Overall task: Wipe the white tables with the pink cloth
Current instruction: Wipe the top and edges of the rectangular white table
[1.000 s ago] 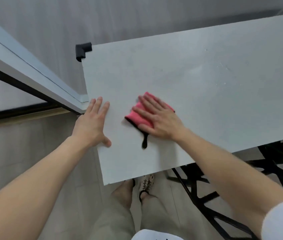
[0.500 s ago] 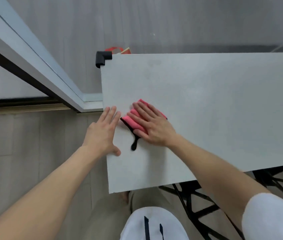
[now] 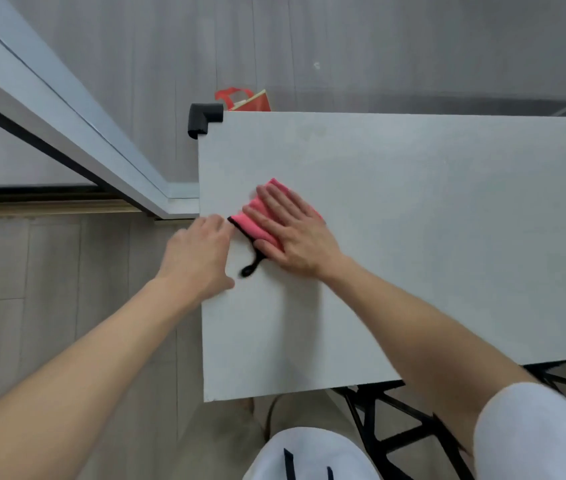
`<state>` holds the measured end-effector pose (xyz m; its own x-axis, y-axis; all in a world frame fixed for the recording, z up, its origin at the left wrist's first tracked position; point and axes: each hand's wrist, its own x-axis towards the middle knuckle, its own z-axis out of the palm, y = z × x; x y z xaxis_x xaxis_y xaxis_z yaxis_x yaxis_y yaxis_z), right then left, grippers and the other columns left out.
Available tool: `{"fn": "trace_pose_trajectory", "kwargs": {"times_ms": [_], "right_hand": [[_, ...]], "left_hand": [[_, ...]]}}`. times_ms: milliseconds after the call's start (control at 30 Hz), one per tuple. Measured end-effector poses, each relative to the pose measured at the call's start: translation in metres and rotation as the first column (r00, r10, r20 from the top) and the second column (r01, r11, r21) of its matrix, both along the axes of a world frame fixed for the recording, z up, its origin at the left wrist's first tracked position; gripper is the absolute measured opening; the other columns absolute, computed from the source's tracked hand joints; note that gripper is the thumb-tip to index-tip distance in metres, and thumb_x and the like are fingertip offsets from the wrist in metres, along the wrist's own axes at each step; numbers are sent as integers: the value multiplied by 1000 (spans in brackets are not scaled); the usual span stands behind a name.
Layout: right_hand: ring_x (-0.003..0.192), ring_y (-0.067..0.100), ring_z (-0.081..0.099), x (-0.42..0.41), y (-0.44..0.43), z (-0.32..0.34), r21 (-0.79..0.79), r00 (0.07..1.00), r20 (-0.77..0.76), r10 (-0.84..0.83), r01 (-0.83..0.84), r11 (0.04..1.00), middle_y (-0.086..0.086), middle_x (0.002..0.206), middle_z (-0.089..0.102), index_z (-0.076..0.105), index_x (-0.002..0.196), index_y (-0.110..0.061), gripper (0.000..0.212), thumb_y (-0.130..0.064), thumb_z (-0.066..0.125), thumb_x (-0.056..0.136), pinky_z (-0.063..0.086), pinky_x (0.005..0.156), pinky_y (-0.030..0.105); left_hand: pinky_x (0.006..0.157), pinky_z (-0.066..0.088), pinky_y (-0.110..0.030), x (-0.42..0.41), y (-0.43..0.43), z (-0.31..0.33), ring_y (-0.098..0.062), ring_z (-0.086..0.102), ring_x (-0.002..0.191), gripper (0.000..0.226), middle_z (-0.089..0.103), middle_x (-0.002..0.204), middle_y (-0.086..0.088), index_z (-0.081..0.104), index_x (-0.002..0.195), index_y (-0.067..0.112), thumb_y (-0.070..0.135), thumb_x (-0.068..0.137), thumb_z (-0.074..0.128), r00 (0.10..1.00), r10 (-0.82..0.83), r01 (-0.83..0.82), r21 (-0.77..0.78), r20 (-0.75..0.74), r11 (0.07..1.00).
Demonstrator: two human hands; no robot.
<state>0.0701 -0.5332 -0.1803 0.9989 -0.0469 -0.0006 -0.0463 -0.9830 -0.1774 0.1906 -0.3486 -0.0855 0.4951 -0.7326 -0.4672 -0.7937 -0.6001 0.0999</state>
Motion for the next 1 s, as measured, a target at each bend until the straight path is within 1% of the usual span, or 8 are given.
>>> {"fn": "trace_pose_trajectory", "kwargs": {"times_ms": [133,267,333,433,600,733,833,1000], "right_hand": [[167,36,13,-33,-131,-1,-85,888,-16,-460,458,885,11,178,28,24,173,-29,75,-70,21,110,12,135,55],[168,36,-5,5,-149,2,-34,355,-119,-927,932,361,19,181,0,5,175,-17,89,-68,13,103,0,135,54],[168,39,-5,59,-100,1,-26,463,-85,-882,884,467,23,180,0,6,175,-19,82,-61,18,106,-2,135,56],[168,37,-4,123,-24,-3,0,857,-78,-510,511,859,19,181,0,14,175,-25,74,-58,25,109,-2,135,55],[167,33,15,78,-91,-13,-48,961,50,-273,275,960,11,178,25,32,171,-33,66,-60,33,111,15,135,54],[169,32,2,-6,-187,0,-54,529,-98,-843,843,535,12,182,10,20,174,-28,80,-70,19,106,6,136,53],[168,39,-5,38,-148,2,-33,271,-122,-955,960,277,20,181,1,12,175,-21,79,-61,14,108,-4,135,54],[169,27,-7,169,-12,3,58,857,-125,-499,509,859,8,182,-3,10,175,-21,72,-54,22,112,-8,135,48]], "left_hand": [[124,38,-50,20,-14,-15,-27,-3,169,152,-13,181,-6,-6,172,26,58,66,98,995,101,-102,86,14,991],[127,40,-49,22,-15,-25,-27,-18,167,159,-34,176,-5,-21,170,22,48,70,100,986,137,-127,108,-90,986],[127,39,-46,22,-15,-25,-27,-19,167,159,-35,175,-6,-22,170,22,51,70,99,988,135,-126,116,-78,985],[123,40,-46,23,-16,-23,-26,-16,167,158,-34,176,-6,-20,171,23,54,70,98,988,131,-120,124,-80,985],[125,37,-47,22,-15,-25,-26,-18,167,159,-35,175,-6,-22,170,23,53,70,99,990,127,-118,125,-68,985],[123,40,-44,22,-15,-25,-24,-21,166,158,-38,174,-3,-23,170,24,50,73,98,986,142,-131,118,-89,984],[120,45,-42,21,-16,-27,-25,-21,166,158,-38,174,-4,-22,170,22,47,72,99,986,145,-135,117,-88,984],[119,48,-40,21,-17,-29,-26,-16,167,160,-33,176,-7,-19,171,20,58,68,97,994,103,-96,134,-46,986]]}}
